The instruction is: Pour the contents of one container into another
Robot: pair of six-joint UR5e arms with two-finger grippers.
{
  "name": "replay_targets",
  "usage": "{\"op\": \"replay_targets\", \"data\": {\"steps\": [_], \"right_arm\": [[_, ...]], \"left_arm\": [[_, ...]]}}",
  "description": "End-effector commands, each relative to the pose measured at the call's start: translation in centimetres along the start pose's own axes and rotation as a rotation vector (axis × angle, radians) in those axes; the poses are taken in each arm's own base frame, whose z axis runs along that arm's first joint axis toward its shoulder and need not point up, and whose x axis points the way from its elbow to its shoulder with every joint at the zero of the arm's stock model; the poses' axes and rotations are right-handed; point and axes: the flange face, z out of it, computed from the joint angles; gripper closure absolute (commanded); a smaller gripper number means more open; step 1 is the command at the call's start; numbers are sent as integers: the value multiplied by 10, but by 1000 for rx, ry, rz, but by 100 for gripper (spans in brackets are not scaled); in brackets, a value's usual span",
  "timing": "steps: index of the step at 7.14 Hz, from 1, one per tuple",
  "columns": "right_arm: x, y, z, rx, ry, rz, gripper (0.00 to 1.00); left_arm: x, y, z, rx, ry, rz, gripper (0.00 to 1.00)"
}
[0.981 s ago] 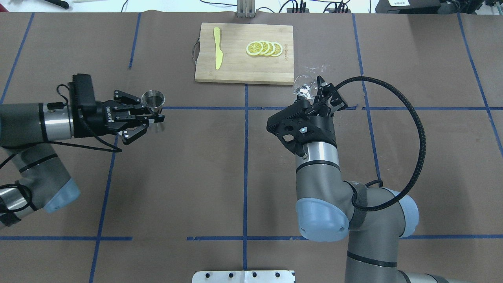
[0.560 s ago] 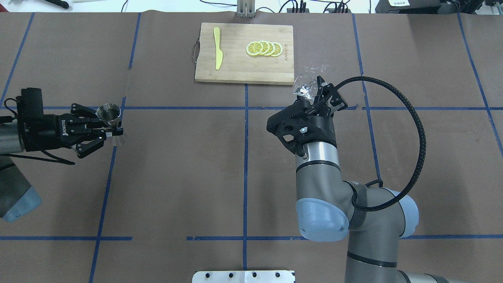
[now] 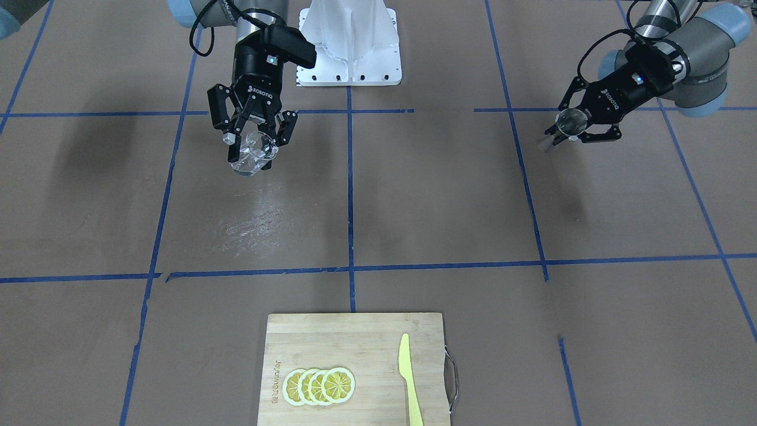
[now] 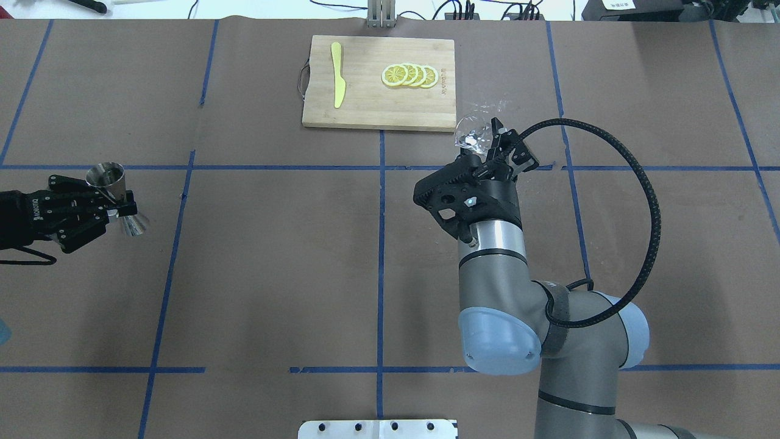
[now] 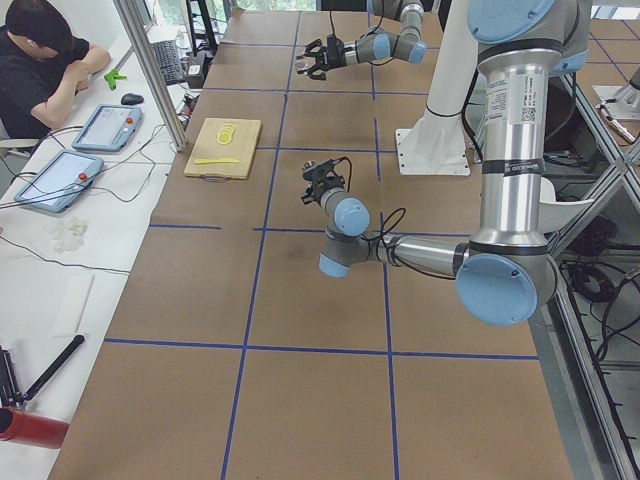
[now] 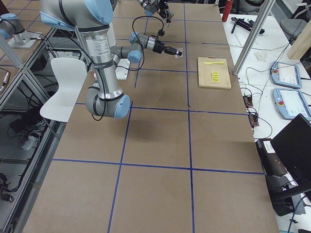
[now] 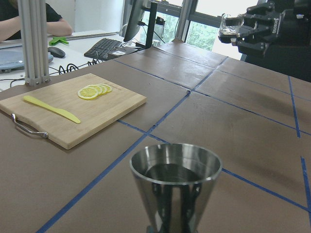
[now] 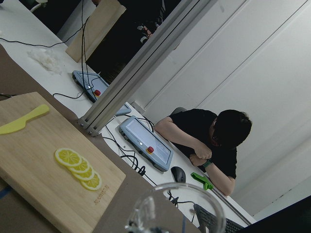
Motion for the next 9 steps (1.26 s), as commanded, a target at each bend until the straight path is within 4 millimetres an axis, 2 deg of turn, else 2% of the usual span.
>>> {"op": "replay_targets", "data": {"steps": [1, 2, 4, 7, 9], "right_arm": [[-1, 0, -1, 0, -1, -1, 100], [-1, 0, -1, 0, -1, -1, 100], [0, 0, -1, 1, 0, 5, 100], [0, 0, -1, 2, -1, 6, 100], [0, 1, -1, 2, -1, 5, 100]], "left_arm": [[-1, 9, -22, 20, -55, -53, 100], [1, 14, -25, 10, -54, -81, 100], [9, 22, -14, 28, -65, -132, 100], [51, 61, 29, 122, -156, -266, 100], [82, 93, 42, 199, -273, -306, 100]]}}
